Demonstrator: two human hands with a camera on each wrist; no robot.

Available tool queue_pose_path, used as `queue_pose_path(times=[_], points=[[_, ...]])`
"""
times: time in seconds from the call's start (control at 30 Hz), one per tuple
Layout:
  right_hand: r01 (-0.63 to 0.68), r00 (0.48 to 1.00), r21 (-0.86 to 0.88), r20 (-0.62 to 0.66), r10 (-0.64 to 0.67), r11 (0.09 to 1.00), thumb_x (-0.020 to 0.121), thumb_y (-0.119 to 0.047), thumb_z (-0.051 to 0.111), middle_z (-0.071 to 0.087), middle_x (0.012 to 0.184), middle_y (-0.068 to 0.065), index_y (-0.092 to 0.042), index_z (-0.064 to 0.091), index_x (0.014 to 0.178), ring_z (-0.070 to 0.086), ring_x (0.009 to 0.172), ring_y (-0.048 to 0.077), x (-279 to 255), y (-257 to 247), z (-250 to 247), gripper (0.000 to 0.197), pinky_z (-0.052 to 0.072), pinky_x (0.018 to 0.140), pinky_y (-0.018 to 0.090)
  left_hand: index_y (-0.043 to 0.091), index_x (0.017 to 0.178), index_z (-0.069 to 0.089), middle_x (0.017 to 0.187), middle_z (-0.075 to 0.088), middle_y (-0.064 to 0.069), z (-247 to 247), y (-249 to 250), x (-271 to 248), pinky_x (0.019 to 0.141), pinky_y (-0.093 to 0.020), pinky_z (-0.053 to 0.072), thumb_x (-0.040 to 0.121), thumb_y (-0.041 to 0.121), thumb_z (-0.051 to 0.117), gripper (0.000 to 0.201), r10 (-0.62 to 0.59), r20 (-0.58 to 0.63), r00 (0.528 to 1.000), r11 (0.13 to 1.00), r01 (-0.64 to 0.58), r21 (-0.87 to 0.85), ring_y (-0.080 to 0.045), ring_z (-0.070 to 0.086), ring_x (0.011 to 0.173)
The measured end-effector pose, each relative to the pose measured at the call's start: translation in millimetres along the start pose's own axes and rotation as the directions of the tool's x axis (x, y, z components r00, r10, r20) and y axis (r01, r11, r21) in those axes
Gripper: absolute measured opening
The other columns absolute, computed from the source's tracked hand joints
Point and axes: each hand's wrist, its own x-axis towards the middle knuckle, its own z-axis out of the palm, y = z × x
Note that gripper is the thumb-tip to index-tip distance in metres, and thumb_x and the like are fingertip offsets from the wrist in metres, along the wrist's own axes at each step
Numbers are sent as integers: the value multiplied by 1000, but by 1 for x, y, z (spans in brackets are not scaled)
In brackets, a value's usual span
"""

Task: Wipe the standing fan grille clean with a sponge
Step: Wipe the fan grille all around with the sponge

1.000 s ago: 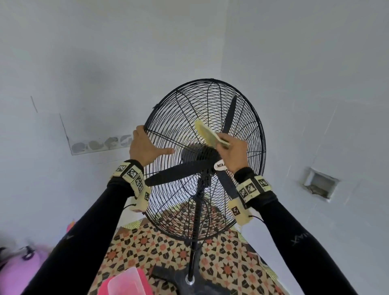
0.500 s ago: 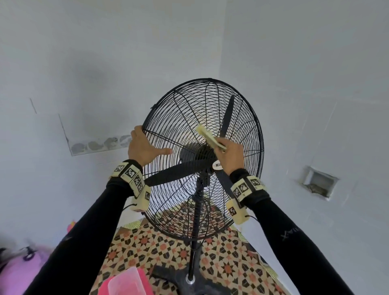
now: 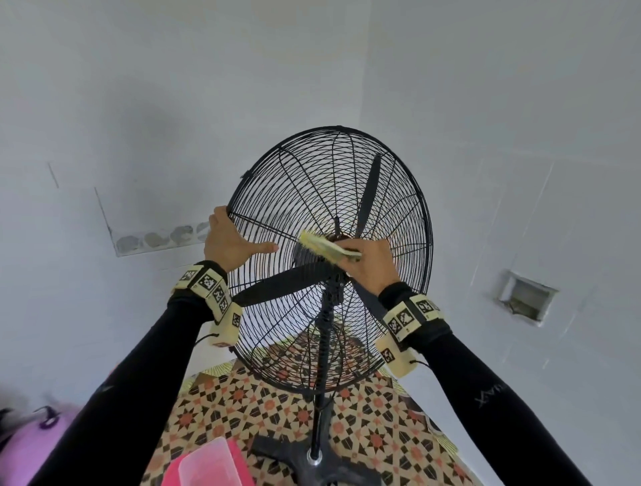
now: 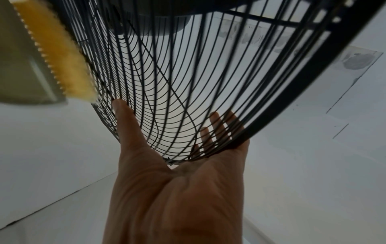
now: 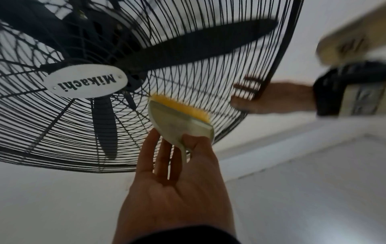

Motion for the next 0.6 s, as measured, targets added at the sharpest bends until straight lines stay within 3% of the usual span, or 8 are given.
queue_pose_path(times=[0.07,0.13,0.23,0.33,0.4,0.5,0.53,0.6], points=[[-62,986,33,-152,66,998,89,-33,77,77,87,-2,-16,75,115,67,61,6,5,4,-7,31,55,56,16,8,151,27,149,39,-14,0,1,-2,112,-52,45,55,54,99,129,6,5,1000,1000,-6,-7,-36,44,138],[-147,949,5,-281,142,989,90,-26,78,77,90,0,-15,75,117,69,66,9,7,10,-7,30,56,61,18,9,151,27,149,39,-14,0,2,-3,112,-52,45,54,54,98,129,4,5,1000,1000,-4,-3,-36,45,138],[-204,970,-11,-139,201,979,88,-15,77,76,100,5,-13,71,123,68,69,13,-1,18,9,36,53,62,16,8,152,26,150,38,-15,-1,2,-3,113,-53,44,54,54,98,130,-9,3,1000,1000,9,-2,-38,44,139],[-101,993,-75,46,105,992,90,-27,77,78,94,1,-17,75,118,64,60,10,-8,20,12,30,45,52,10,7,151,26,150,37,-15,-3,1,-3,113,-52,44,55,53,99,130,-21,7,1000,1000,21,-10,-37,44,139],[-135,991,-13,-16,135,991,89,-35,77,76,88,-6,-20,77,112,66,61,8,-4,19,3,27,47,52,10,7,151,26,149,38,-15,-3,1,-3,113,-53,44,54,53,99,130,-16,8,1000,1000,16,-13,-37,44,138],[-231,934,88,-260,246,969,90,-35,76,74,89,-7,-17,76,113,66,66,4,1,23,-1,29,49,57,13,7,151,26,149,38,-15,-1,4,-6,113,-52,44,55,52,99,129,-7,11,1000,1000,7,-5,-36,44,138],[-247,927,77,-271,258,966,90,-32,76,75,93,-5,-16,75,115,64,65,3,0,24,3,30,47,55,10,7,151,27,149,39,-15,-1,4,-6,113,-51,44,55,52,99,128,-7,10,1000,1000,7,-3,-36,44,138],[-237,956,16,-175,236,971,90,-28,76,77,98,0,-15,74,118,62,60,2,-6,25,15,31,43,49,8,7,151,26,149,39,-15,-2,5,-5,113,-50,43,56,51,99,128,-12,8,1000,1000,12,-7,-36,44,138]])
